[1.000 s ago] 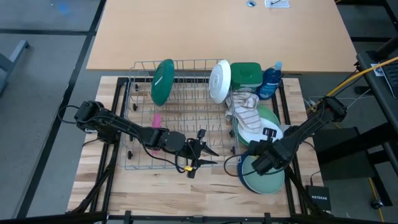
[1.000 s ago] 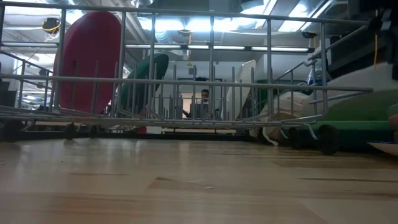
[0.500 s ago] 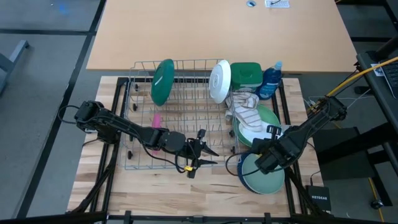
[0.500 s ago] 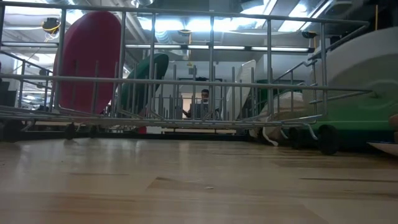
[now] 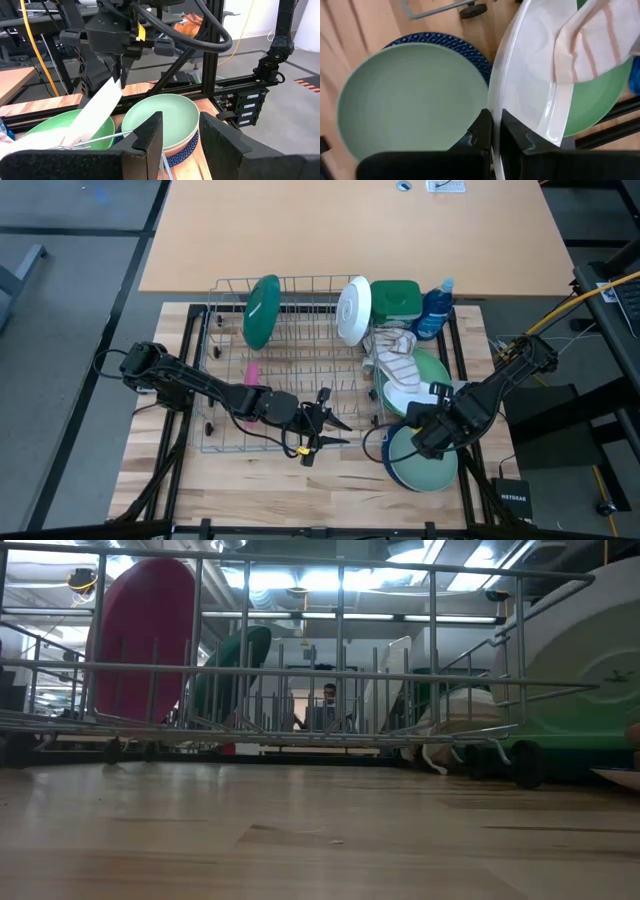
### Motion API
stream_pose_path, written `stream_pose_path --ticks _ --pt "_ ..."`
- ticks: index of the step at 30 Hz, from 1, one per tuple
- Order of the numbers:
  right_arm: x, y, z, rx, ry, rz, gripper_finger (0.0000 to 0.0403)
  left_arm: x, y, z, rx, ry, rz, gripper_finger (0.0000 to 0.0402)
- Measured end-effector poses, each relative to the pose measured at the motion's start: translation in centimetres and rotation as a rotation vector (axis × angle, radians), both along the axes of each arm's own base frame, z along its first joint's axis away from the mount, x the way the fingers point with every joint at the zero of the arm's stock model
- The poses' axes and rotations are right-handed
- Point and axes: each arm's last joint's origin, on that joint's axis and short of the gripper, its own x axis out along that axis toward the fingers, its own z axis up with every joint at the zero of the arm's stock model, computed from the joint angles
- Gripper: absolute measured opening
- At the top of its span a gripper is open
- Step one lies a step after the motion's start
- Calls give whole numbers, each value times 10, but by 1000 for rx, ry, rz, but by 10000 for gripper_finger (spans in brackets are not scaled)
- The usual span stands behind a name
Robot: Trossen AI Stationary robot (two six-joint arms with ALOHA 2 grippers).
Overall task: Sort dishes
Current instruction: Put the white plate in the dish rack
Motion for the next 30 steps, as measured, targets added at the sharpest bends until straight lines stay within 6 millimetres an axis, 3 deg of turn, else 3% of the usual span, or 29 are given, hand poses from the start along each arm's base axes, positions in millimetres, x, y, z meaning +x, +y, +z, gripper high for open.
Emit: stream_pose_path --ticks 30 --pt "-4 5 1 187 139 -14 15 0 0 0 0 0 0 117"
